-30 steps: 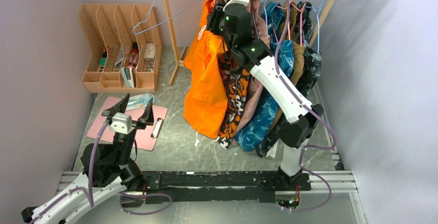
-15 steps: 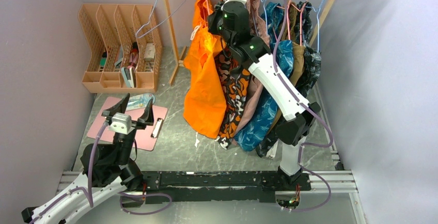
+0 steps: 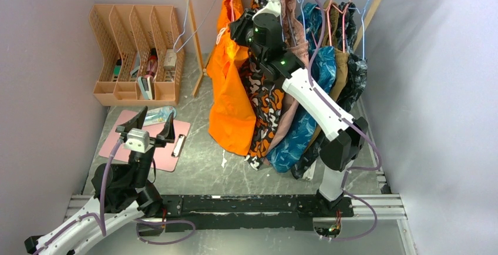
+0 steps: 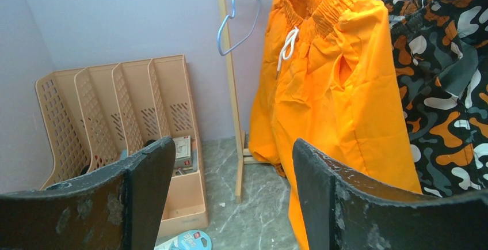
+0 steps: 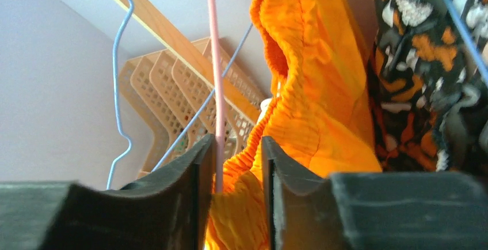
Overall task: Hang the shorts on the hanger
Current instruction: Adjust the hanger on the clothesline, then reset both arms
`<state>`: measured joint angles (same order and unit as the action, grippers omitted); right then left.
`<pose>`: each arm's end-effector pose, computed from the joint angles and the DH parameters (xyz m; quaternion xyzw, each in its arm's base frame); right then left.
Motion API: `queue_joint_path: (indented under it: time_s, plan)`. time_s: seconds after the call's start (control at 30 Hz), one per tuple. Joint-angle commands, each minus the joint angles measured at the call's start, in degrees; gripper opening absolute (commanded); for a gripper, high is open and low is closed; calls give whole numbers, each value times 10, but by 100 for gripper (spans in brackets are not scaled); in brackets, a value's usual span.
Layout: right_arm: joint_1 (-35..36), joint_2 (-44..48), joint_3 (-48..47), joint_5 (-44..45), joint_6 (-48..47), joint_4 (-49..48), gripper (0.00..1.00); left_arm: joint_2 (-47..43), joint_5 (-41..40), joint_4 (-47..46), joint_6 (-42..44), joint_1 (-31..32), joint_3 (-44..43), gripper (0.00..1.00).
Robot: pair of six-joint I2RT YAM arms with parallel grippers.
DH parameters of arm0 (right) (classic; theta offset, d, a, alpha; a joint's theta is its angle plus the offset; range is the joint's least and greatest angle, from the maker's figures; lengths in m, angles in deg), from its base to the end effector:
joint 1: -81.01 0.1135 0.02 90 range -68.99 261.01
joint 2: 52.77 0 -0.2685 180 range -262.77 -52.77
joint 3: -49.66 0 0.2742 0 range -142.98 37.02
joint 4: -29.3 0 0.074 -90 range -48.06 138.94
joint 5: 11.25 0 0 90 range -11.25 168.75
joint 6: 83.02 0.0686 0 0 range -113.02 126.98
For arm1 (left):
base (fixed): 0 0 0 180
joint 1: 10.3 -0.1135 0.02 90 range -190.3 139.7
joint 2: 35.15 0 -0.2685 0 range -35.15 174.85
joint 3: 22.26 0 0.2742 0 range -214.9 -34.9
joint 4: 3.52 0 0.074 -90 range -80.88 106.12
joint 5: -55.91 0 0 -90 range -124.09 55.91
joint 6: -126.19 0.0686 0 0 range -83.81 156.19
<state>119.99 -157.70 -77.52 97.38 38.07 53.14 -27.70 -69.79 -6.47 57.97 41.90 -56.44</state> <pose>0.3884 0.2861 0.4729 0.0639 0.7135 0.3000 0.6300 0.0999 -0.0635 0.3359 0.0760 0.5414 -0.0673 0.8346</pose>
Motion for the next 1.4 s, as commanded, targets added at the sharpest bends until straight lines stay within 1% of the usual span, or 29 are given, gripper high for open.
queue_joint_path:
  time_s: [0.0,0.13,0.17,0.3,0.37,0.47,0.57,0.63,0.77,0.8,0.87,0.9,0.93,1.03,1.1,1.13,1.23,1.3,1.37]
  plan:
    - [2,42,41,-15,7,9,48,-5,3,-7,-4,-3,6,79]
    - [2,92,74,-24,-25,9,75,-2,2,-6,-5,-3,6,79]
    - [2,103,72,-29,-39,19,80,0,4,-6,-6,-3,6,79]
    - [2,136,50,-56,-78,85,83,14,4,0,-10,-3,3,80]
    - [2,168,75,-79,-100,95,83,24,1,4,-12,-3,0,81]
    - [2,229,136,-122,-139,97,83,58,-8,25,-27,-3,-19,83]
    - [2,284,191,-182,-187,115,81,115,-17,80,-91,-4,-62,84]
    - [2,318,234,-197,-203,122,81,161,-17,151,-178,-4,-103,86]
    - [3,411,356,-183,-204,86,83,257,-8,313,-367,-5,-186,89]
    - [2,433,385,-172,-199,67,84,275,-1,342,-403,-5,-199,90]
    - [2,478,444,-133,-170,17,86,294,21,368,-459,-6,-211,92]
    - [2,496,468,-117,-159,-9,98,296,35,368,-470,-6,-214,92]
    - [2,514,487,-103,-152,-30,100,296,44,364,-472,-7,-215,93]
    - [3,539,502,-67,-148,-60,100,292,49,353,-450,-20,-223,97]
    - [3,543,500,-38,-147,-64,100,300,73,344,-435,-56,-231,100]
    - [3,543,500,-28,-152,-65,100,310,105,343,-415,-85,-237,100]
    - [18,548,517,19,-171,-83,100,364,251,350,-416,-219,-262,99]
    - [27,556,532,31,-183,-94,100,394,365,343,-422,-312,-261,98]
    - [29,565,542,30,-183,-95,100,410,453,325,-454,-402,-248,98]
